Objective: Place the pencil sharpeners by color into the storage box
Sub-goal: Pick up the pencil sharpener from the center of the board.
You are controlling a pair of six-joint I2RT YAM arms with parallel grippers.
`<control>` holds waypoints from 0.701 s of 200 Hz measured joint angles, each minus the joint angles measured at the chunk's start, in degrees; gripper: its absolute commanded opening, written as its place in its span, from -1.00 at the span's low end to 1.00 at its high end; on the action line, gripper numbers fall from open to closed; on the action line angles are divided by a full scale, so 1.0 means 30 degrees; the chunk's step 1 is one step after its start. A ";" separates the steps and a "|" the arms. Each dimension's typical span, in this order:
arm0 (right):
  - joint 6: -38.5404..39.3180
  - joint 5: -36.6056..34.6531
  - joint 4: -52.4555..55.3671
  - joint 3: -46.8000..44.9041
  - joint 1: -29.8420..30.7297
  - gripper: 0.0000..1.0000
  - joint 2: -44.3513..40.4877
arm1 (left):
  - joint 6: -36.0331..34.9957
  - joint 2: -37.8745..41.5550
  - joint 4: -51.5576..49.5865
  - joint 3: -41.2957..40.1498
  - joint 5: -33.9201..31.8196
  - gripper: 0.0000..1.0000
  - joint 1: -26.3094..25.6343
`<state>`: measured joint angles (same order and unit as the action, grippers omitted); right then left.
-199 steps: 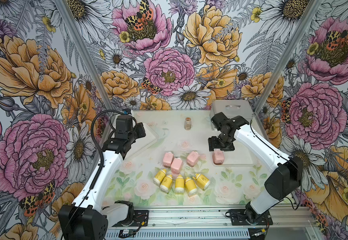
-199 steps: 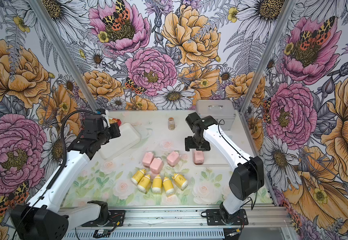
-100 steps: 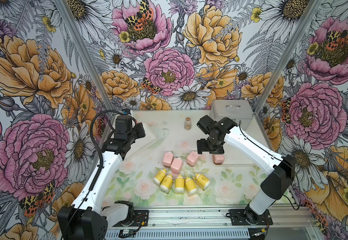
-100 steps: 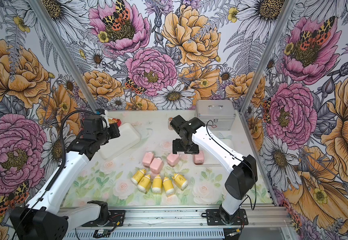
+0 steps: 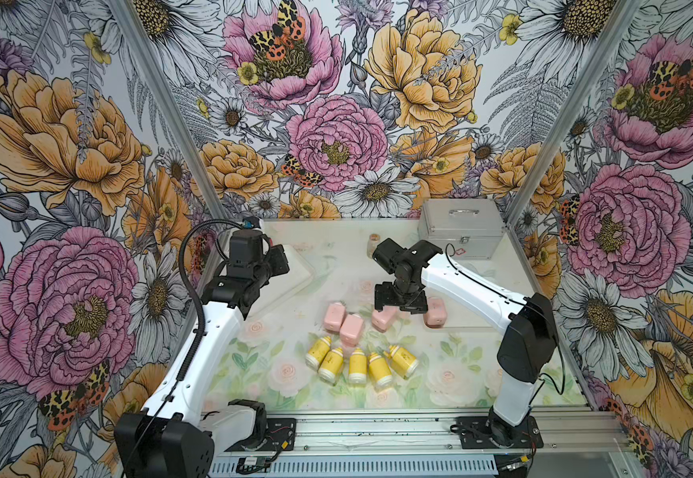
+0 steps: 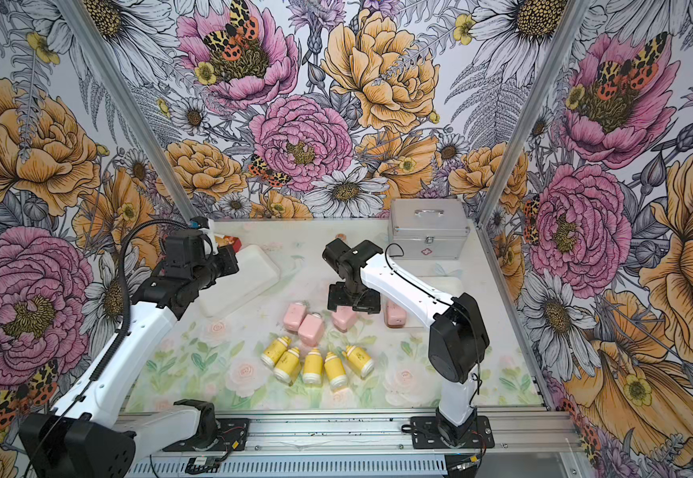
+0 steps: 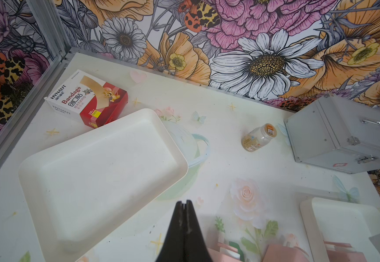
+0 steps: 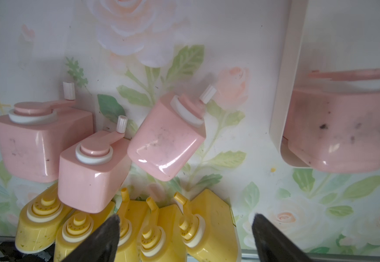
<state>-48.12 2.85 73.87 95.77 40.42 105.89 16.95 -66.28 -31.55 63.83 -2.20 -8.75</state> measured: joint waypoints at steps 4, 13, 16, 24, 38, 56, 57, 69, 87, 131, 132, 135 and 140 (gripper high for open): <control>-0.0117 0.0058 -0.0073 0.0000 0.0000 0.88 0.0117 | 0.0000 0.0000 0.0007 0.0000 0.0000 -1.00 0.0000; -0.0248 0.0146 -0.0299 0.0000 0.0000 0.88 0.0364 | 0.0000 0.0000 0.0007 0.0000 0.0000 -1.00 0.0000; -0.0306 0.0204 -0.0350 0.0000 0.0000 0.88 0.0444 | 0.0000 0.0000 0.0007 0.0000 0.0000 -1.00 0.0000; -0.0452 0.0299 -0.0532 0.0000 0.0000 0.88 0.0641 | 0.0000 0.0000 0.0007 0.0000 0.0000 -1.00 0.0000; -0.0685 0.0459 -0.0874 0.0000 0.0000 0.88 0.0933 | 0.0000 0.0000 0.0007 0.0000 0.0000 -1.00 0.0000; -0.0933 0.0583 -0.1231 0.0000 -0.0051 0.88 0.1275 | 0.0000 0.0000 0.0000 0.0000 0.0000 -1.00 0.0000; -0.0954 0.0583 -0.1246 0.0000 -0.0058 0.88 0.1290 | 0.0000 0.0000 0.0000 0.0000 0.0000 -1.00 0.0000; -0.1122 0.0641 -0.1443 0.0000 -0.0109 0.88 0.1530 | 0.0000 0.0000 0.0007 0.0000 0.0000 -1.00 0.0000; -0.1290 0.0656 -0.1705 0.0000 -0.0138 0.87 0.1938 | 0.0000 0.0000 0.0000 0.0000 0.0000 -1.00 0.0000; -0.1559 0.0663 -0.2164 0.0000 -0.0342 0.80 0.2667 | 0.0000 0.0000 0.0007 0.0000 0.0000 -1.00 0.0000; -0.1559 0.0663 -0.2171 0.0000 -0.0342 0.80 0.2674 | 0.0000 0.0000 0.0007 0.0000 0.0000 -1.00 0.0000; -0.1545 0.0663 -0.2208 0.0000 -0.0350 0.78 0.2747 | 0.0000 0.0000 0.0007 0.0000 0.0000 -1.00 0.0000; -0.1574 0.0663 -0.2273 0.0000 -0.0379 0.76 0.2798 | 0.0000 0.0000 0.0007 0.0000 0.0007 -1.00 0.0000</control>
<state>-52.84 4.84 67.05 95.77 39.29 114.28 16.95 -66.28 -31.53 63.83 -2.17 -8.75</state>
